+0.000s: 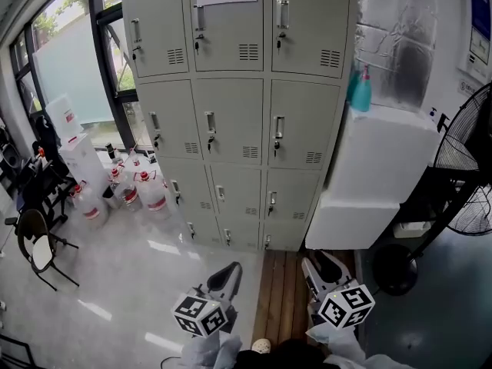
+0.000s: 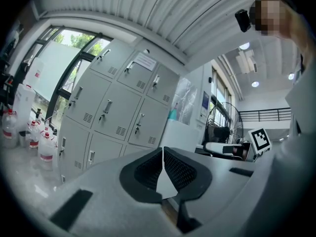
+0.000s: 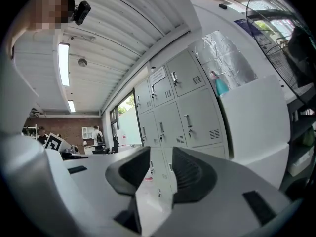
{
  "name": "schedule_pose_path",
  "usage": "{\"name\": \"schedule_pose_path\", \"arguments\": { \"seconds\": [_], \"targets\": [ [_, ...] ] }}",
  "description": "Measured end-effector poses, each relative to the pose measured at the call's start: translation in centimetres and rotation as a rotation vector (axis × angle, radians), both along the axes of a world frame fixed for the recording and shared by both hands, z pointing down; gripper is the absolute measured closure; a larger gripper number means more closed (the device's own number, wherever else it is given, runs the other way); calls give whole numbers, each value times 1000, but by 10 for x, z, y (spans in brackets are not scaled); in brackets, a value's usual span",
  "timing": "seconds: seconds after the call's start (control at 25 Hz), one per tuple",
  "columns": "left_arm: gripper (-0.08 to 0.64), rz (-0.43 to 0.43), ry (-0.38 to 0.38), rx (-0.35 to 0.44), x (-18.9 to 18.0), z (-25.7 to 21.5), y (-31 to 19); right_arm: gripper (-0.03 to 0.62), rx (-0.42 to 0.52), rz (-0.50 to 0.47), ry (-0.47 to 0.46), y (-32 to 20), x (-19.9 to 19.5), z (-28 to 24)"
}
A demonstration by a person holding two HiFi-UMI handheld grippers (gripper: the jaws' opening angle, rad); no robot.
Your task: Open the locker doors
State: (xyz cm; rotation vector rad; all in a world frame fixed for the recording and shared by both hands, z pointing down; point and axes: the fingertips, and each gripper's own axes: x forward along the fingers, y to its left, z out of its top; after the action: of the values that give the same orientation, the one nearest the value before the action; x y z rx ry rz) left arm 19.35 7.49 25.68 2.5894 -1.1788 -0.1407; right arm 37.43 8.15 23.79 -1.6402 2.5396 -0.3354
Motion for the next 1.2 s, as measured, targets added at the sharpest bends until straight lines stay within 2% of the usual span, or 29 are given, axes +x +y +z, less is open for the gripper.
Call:
{"name": "schedule_pose_path", "arguments": {
  "seconds": [0.64, 0.88, 1.2],
  "targets": [
    [545, 9, 4, -74, 6, 30, -24, 469, -86, -38, -8, -30, -4, 30],
    [545, -6, 4, -57, 12, 24, -68, 469, -65, -68, -10, -75, 0, 24],
    [545, 8, 20, -17, 25, -8, -153, 469, -8, -69, 7, -156, 18, -10]
  ]
}}
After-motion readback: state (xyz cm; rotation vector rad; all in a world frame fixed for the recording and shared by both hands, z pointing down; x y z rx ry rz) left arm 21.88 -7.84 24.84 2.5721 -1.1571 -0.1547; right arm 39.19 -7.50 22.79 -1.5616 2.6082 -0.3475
